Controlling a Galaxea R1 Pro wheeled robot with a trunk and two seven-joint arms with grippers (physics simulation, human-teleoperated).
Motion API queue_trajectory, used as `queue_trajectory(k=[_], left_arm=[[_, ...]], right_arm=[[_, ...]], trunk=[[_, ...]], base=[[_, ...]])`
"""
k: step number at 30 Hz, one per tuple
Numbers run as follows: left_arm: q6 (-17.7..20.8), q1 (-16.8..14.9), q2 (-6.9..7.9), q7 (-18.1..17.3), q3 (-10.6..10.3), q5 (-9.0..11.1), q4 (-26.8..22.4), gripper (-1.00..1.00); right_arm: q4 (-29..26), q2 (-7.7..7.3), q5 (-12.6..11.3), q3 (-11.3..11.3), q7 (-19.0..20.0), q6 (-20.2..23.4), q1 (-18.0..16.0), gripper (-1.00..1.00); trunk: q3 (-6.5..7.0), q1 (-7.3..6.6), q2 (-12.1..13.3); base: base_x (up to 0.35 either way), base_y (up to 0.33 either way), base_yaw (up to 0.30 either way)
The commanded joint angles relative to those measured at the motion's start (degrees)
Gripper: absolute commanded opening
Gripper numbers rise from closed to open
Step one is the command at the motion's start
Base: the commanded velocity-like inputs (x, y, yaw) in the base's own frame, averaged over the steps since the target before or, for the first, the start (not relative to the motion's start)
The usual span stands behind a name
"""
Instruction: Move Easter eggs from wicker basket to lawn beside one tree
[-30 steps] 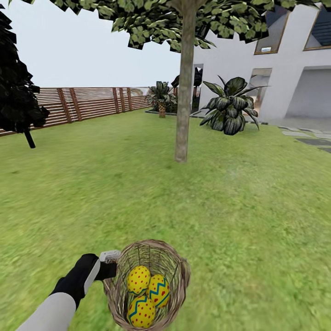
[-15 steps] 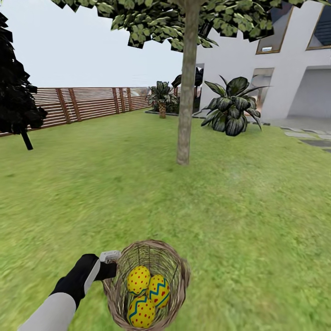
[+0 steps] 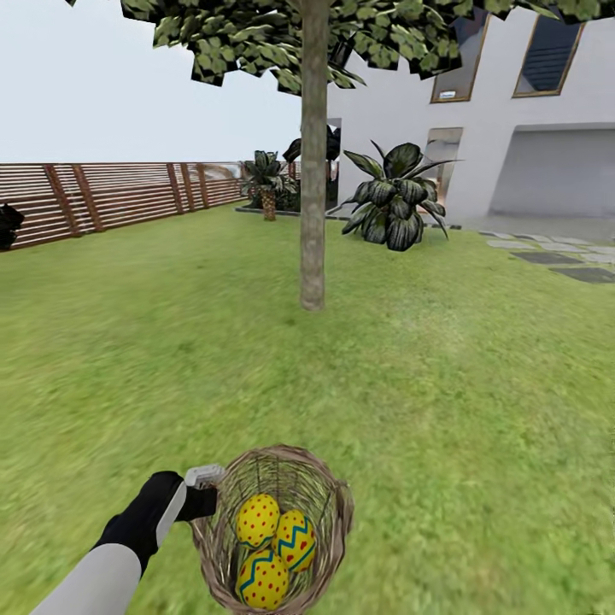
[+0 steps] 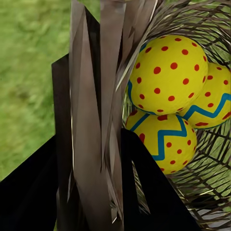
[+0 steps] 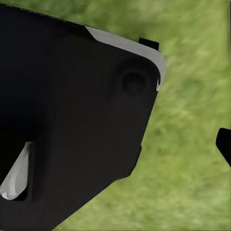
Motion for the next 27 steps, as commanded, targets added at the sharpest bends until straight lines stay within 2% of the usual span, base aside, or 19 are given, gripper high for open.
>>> queue_trajectory(k=[1, 7, 15, 20, 27], left_arm=[[0.3, 0.0, -0.01, -0.2, 0.2, 0.7, -0.1, -1.00], [0.3, 0.0, -0.01, -0.2, 0.2, 0.7, -0.1, -1.00], [0.3, -0.1, -0.01, -0.2, 0.2, 0.7, -0.1, -1.00], [0.3, -0.1, -0.01, -0.2, 0.2, 0.7, -0.2, -1.00], [0.3, 0.0, -0.01, -0.2, 0.2, 0.7, -0.2, -1.00]], right_arm=[[0.2, -0.05, 0.5, -0.5, 0.1, -0.6, -0.1, 1.00], [0.0, 0.00, 1.1, -0.4, 0.0, -0.9, -0.1, 1.00], [-0.1, -0.01, 0.8, -0.4, -0.2, -1.0, -0.1, 1.00], [-0.4, -0.52, 1.0, -0.4, -0.5, -1.0, -0.1, 1.00], [-0.4, -0.29, 0.9, -0.4, -0.5, -1.0, -0.1, 1.00]], trunk=[[-0.08, 0.05, -0.1], [-0.08, 0.05, -0.1], [-0.08, 0.05, -0.1], [-0.08, 0.05, -0.1], [-0.08, 0.05, -0.1]], base=[[0.324, 0.077, -0.173], [0.324, 0.077, -0.017], [0.324, 0.077, 0.000], [0.324, 0.077, 0.000], [0.324, 0.077, 0.000]])
